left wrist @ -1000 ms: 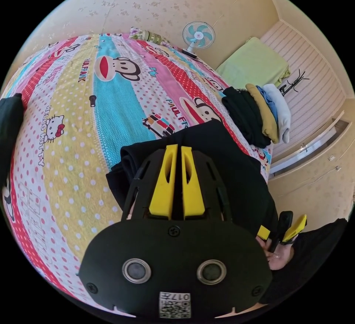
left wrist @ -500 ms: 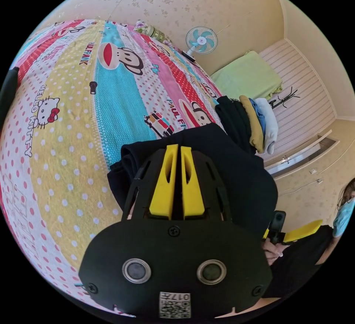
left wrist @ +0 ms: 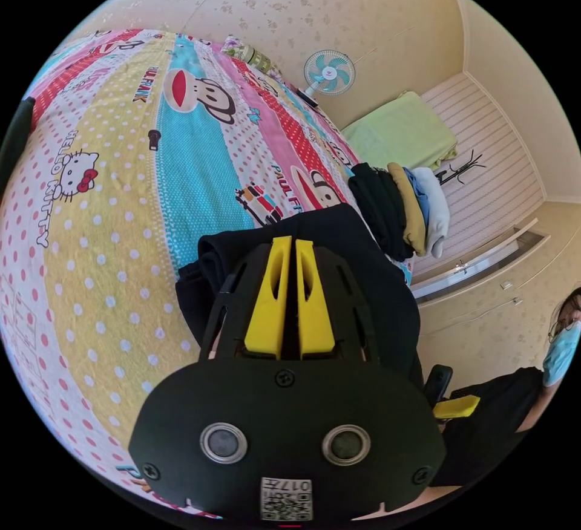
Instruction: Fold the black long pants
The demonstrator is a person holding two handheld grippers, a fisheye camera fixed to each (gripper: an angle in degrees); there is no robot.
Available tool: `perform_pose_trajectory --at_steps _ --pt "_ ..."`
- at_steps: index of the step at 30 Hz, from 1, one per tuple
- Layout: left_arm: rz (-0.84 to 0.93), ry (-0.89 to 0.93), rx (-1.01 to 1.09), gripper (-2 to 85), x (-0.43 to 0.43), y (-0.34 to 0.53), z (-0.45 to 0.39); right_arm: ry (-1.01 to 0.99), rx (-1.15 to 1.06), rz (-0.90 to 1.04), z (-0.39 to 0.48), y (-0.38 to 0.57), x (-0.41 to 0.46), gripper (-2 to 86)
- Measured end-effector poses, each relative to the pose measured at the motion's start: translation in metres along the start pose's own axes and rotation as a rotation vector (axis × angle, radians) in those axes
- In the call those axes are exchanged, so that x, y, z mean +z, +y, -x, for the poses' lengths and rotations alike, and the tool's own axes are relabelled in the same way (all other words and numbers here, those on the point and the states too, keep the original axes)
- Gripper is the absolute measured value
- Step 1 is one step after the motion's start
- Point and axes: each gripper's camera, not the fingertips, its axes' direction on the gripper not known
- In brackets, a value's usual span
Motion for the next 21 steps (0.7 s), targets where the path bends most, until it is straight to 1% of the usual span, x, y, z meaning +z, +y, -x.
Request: perform_pose_trajectory --at_steps 1,3,5,7,11,12,16,19,21 --pt "0.000 0.004 -0.002 0.2 0.001 0.001 0.000 -0.015 0.028 -0.010 -0.003 -0.003 0.004 32.5" --pt "-0.003 0.009 -0.004 0.2 0.002 0.002 0.000 -0.088 0.171 -0.044 -0.018 -0.022 0.020 31.9" --pt "-0.007 0.000 -0.004 0.2 0.005 0.004 -0.002 -0.078 0.247 -0.039 -0.018 -0.032 0.034 31.0" --pt "-0.007 -0.007 -0.004 0.2 0.008 0.006 -0.004 0.010 0.258 -0.008 -0.007 -0.038 0.050 29.2" --pt "-0.010 -0.009 -0.006 0.3 0.015 0.010 -0.005 0.222 0.205 0.025 0.014 -0.036 0.077 22.0" --pt "-0.011 -0.010 -0.006 0.3 0.017 0.010 -0.005 0.209 0.216 0.021 0.012 -0.037 0.080 19.1" --pt "-0.031 -0.051 0.005 0.5 0.025 0.019 -0.015 0.157 0.237 0.029 0.014 -0.038 0.083 14.3" --pt "-0.052 -0.111 0.052 1.2 0.029 0.034 -0.040 0.037 0.321 0.037 0.019 -0.039 0.069 11.8" --pt "-0.077 -0.135 0.062 1.3 0.026 0.056 -0.060 -0.044 0.336 0.086 0.029 -0.045 0.048 10.9"
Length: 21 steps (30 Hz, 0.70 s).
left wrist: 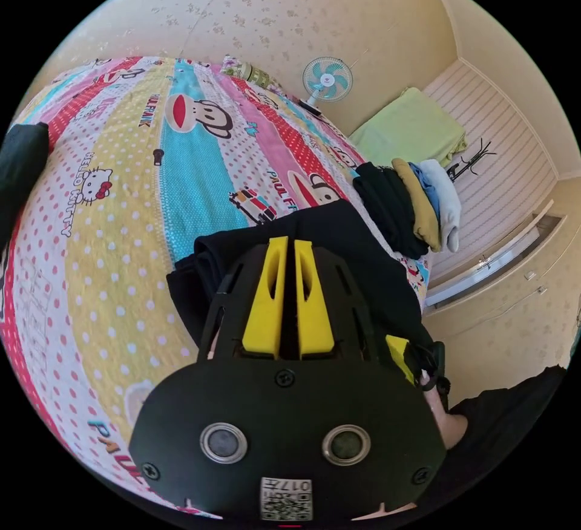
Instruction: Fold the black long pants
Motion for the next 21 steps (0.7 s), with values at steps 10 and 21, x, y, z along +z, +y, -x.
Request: perform_pose_trajectory --at_steps 10,21 --pt "-0.187 -0.530 -0.117 -1.0 -0.063 0.133 -0.026 -0.322 0.060 0.042 0.086 -0.012 -0.120 10.6" --pt "0.088 -0.520 -0.037 -1.0 0.020 0.122 -0.018 -0.553 -0.390 -0.125 0.351 -0.191 -0.174 10.9"
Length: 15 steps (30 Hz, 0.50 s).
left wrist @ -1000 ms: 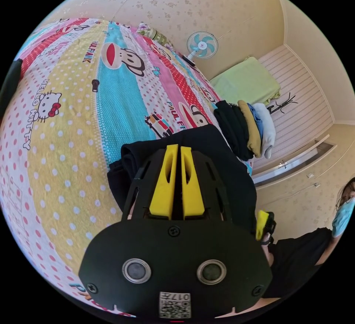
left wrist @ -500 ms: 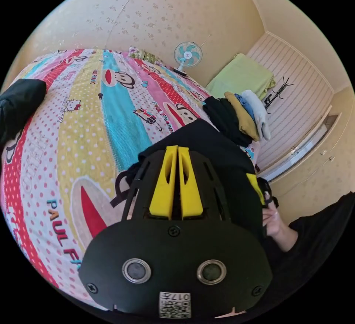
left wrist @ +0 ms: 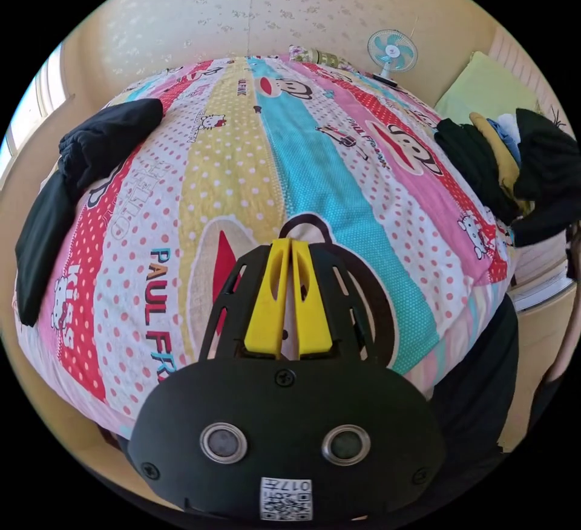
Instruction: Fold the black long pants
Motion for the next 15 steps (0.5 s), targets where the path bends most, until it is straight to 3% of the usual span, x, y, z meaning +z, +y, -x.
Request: perform_pose_trajectory --at_steps 4,7,10,12,15 --pt "0.006 -0.003 0.000 -1.0 0.002 -0.002 -0.001 -0.077 -0.246 -0.038 0.054 -0.114 0.019 10.8" --pt "0.007 0.024 -0.012 -1.0 0.000 -0.004 0.006 0.000 -0.390 -0.076 0.067 -0.183 0.001 10.6" --pt "0.007 0.064 -0.030 -1.0 -0.003 -0.007 0.015 0.279 -0.232 -0.240 0.037 -0.200 -0.053 10.7" --pt "0.007 0.090 -0.041 -1.0 -0.005 -0.008 0.022 0.584 0.001 -0.353 0.006 -0.179 -0.097 10.1" --pt "0.008 0.134 -0.061 -1.0 -0.010 -0.011 0.034 0.513 0.137 -0.402 -0.027 -0.154 -0.135 9.0"
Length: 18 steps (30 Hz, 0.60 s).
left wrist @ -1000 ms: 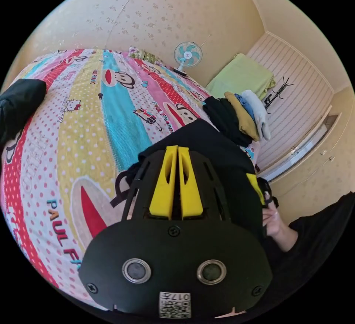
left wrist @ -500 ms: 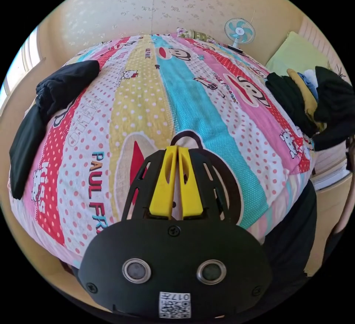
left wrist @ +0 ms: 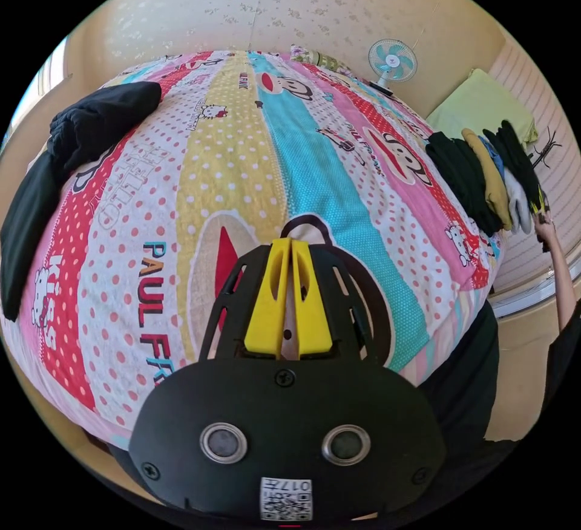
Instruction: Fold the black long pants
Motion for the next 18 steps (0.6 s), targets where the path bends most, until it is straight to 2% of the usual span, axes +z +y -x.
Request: perform_pose_trajectory --at_steps 10,14,18 --pt "-0.001 0.178 -0.085 -1.0 -0.026 -0.012 0.044 -0.012 -0.011 0.044 0.030 -0.014 0.003 13.8" --pt "-0.005 0.206 -0.097 -1.0 -0.038 -0.016 0.053 -0.119 0.077 -0.026 0.019 -0.016 0.013 13.3" --pt "-0.005 0.228 -0.109 -1.0 -0.049 -0.020 0.061 -0.084 0.043 -0.083 0.028 -0.014 0.033 13.0"
